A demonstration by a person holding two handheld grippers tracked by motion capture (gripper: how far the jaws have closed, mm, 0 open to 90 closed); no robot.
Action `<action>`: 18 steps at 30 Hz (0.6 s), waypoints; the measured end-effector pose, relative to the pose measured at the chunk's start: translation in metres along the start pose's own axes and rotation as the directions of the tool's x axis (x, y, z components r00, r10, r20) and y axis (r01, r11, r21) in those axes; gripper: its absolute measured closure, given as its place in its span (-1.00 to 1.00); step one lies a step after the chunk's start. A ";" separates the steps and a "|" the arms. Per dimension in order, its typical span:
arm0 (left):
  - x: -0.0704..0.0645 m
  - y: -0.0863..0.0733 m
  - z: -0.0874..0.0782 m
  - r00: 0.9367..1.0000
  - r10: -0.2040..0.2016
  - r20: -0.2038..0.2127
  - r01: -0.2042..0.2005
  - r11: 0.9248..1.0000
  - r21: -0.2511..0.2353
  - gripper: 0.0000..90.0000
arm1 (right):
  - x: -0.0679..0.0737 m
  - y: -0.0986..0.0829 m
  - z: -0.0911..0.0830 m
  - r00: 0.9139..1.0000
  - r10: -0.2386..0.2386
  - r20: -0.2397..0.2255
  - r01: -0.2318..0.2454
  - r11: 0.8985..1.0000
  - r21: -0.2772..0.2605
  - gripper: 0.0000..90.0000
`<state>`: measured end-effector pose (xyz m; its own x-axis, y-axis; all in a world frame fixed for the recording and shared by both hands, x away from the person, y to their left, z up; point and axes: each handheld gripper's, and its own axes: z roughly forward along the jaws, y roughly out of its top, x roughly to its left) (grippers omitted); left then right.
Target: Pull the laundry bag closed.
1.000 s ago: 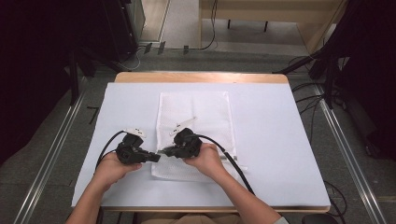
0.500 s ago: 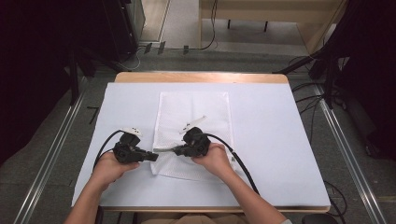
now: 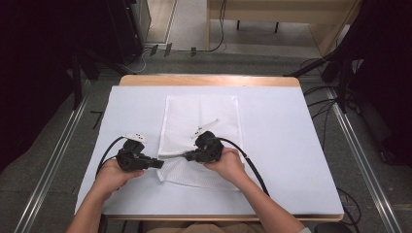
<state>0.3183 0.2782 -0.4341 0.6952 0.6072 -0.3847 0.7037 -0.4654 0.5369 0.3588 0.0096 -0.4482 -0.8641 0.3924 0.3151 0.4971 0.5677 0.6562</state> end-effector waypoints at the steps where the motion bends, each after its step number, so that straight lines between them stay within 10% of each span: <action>1: 0.000 0.000 0.000 1.000 0.001 0.000 -0.001 1.000 0.002 1.00 | 0.000 -0.001 -0.001 1.000 0.000 0.000 0.000 1.000 -0.001 0.96; 18: 0.002 -0.002 -0.003 1.000 0.012 0.016 -0.012 1.000 -0.009 0.99 | -0.004 -0.013 -0.021 1.000 0.017 0.003 -0.017 1.000 -0.009 0.96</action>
<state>0.3178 0.2826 -0.4335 0.7060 0.5909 -0.3903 0.6939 -0.4671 0.5480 0.3544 -0.0147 -0.4433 -0.8552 0.4046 0.3240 0.5111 0.5541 0.6571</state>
